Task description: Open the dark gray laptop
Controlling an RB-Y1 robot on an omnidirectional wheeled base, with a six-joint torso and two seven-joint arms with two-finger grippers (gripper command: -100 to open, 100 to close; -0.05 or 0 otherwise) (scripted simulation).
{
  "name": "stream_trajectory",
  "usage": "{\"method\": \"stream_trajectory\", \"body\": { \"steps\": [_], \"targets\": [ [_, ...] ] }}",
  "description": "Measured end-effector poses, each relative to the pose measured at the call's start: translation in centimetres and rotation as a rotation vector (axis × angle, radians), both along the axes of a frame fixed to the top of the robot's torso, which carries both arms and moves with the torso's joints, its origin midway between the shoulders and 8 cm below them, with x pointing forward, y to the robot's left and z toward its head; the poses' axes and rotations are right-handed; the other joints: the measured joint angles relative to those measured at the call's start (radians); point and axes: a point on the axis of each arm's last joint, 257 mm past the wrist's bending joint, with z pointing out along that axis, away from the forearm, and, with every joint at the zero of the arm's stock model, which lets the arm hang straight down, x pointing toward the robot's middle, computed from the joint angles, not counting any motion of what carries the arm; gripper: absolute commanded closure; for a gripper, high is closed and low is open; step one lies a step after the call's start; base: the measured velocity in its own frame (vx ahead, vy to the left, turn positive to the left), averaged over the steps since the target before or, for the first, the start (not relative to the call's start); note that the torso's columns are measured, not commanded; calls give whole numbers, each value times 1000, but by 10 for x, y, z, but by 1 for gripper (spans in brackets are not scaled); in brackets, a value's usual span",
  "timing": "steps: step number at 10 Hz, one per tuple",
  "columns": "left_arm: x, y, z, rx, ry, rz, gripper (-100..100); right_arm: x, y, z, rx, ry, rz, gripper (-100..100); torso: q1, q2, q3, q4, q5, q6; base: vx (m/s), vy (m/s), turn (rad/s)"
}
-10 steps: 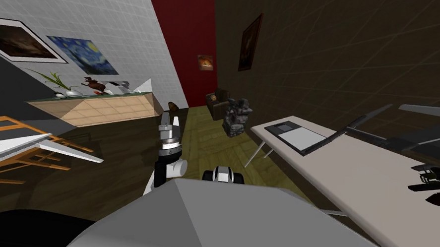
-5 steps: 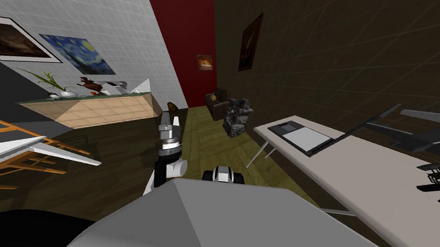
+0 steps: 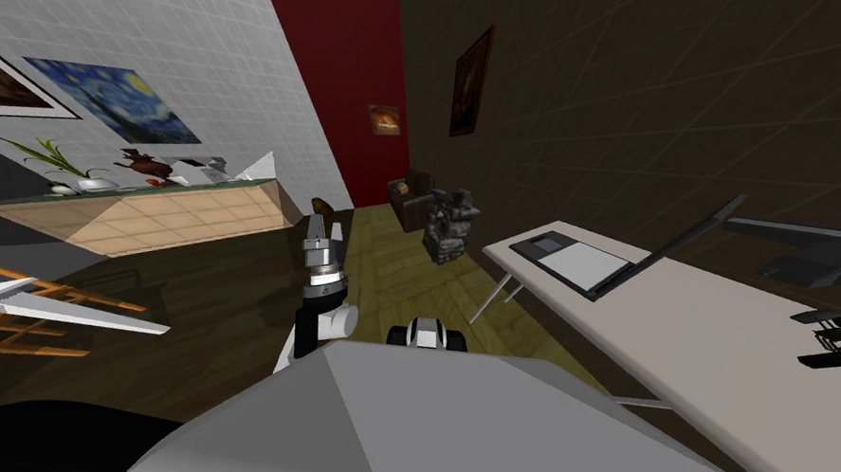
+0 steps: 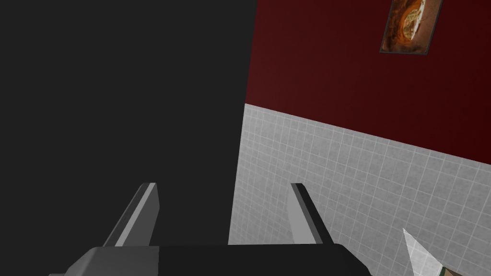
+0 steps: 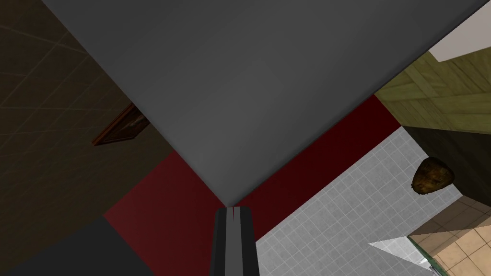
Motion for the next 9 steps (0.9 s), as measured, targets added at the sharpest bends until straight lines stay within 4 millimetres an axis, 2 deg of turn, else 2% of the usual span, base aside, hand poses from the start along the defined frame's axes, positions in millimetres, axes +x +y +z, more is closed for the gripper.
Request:
{"method": "stream_trajectory", "body": {
  "steps": [9],
  "targets": [
    [0,0,0,0,0,0,0,10,32,-3,-82,157,58,100,0,-2,-2,0,1,1,64,8,-56]
  ]
}}
